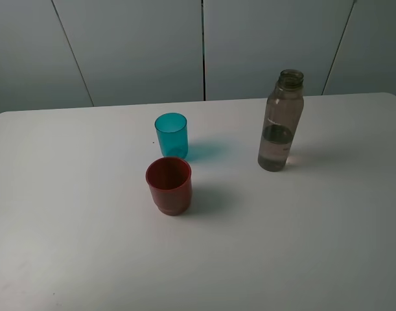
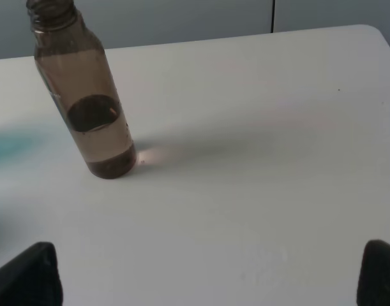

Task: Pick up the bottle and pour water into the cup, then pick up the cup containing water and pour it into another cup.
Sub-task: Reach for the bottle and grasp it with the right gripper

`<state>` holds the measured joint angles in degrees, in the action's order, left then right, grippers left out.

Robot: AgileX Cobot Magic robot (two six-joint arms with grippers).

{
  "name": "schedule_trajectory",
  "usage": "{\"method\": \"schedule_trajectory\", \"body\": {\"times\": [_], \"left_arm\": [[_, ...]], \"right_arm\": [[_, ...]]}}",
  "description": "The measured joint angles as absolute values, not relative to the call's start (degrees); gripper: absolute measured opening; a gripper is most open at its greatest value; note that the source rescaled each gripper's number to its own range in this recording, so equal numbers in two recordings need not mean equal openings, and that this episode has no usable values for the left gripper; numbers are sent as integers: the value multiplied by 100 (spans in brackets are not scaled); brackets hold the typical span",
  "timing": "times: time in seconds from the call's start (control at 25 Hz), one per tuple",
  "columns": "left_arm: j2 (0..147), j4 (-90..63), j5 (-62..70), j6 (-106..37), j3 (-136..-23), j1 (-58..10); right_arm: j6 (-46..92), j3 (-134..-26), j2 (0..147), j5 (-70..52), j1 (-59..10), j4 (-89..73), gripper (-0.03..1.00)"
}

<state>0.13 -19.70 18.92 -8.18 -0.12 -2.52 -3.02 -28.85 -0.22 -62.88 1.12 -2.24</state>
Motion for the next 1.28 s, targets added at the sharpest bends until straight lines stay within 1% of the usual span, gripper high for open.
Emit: {"method": "schedule_trajectory", "body": {"times": [1.28], "left_arm": [[13, -1970, 1892, -818, -12, -252]], "right_arm": [[-302, -2885, -22, -6288, 112, -224, 100]]}}
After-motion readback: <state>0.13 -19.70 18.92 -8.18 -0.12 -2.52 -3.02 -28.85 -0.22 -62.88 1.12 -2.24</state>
